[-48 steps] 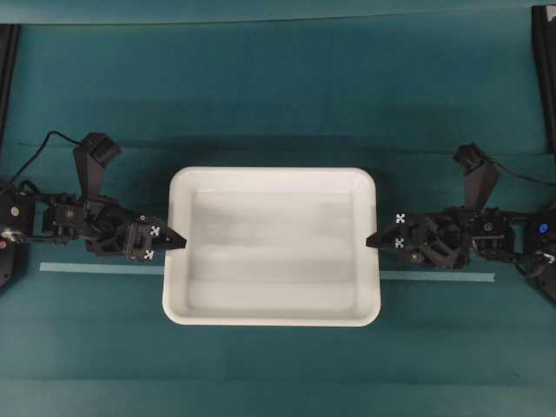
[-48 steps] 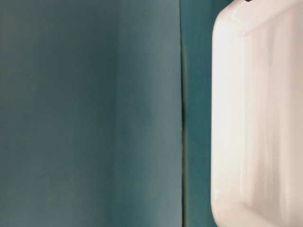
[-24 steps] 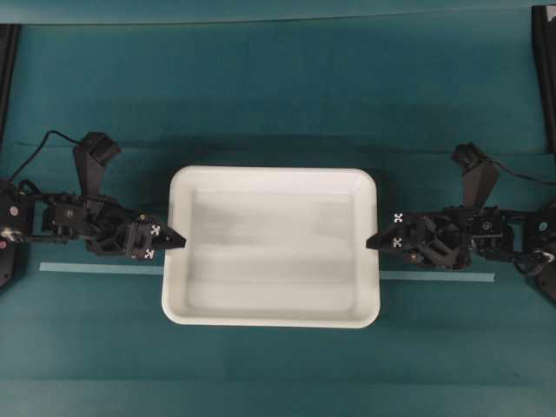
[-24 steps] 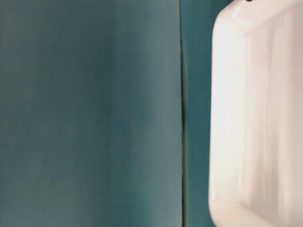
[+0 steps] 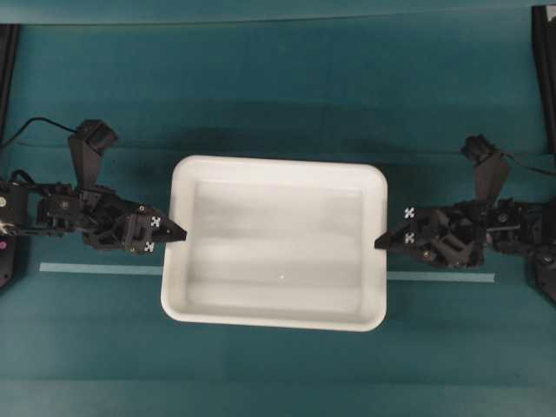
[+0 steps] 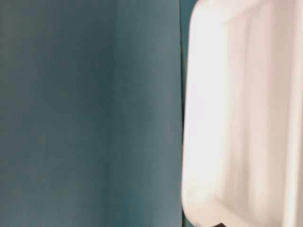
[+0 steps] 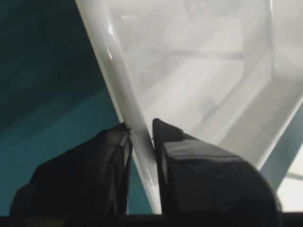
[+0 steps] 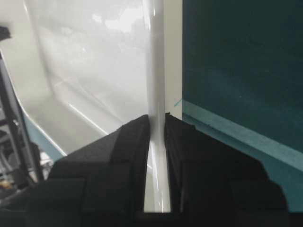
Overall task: Lift the white case with both hands.
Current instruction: 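Close both grippers on the tray's side rims, then lift the white tray upward with both grippers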
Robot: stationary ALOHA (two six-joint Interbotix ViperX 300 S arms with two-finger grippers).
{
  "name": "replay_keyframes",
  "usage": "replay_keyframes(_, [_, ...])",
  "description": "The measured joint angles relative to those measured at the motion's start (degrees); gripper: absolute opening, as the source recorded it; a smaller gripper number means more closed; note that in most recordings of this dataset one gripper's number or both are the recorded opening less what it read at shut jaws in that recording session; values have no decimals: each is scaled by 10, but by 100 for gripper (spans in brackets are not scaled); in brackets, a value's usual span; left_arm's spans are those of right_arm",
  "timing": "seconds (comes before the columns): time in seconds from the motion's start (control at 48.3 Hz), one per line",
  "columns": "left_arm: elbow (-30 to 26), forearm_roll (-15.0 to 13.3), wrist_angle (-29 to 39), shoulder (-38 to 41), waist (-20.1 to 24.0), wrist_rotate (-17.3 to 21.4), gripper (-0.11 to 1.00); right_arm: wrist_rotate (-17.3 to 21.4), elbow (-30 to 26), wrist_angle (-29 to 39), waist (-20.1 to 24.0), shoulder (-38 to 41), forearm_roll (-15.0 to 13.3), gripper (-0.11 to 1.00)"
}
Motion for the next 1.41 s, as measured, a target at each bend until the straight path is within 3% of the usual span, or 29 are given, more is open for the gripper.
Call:
replay_keyframes(0.269, [-14,1,29,-27,-11,-46,13,-4,-12,80,-30,-92,-5,11])
replay_keyframes(0.477, [-38,0,66,-62,-11,-47,13,-11,-22,153,-49,-155,-10,11])
replay_keyframes(0.705, [-68,1,138,-107,-11,-52,13,-11,-42,207,-55,-192,-11,11])
replay_keyframes(0.953, [-87,1,170,-138,-8,-92,12,-11,-80,278,-64,-229,-11,11])
replay_keyframes(1.409, [-157,1,274,-207,-9,-97,12,1,-133,356,-67,-287,-11,11])
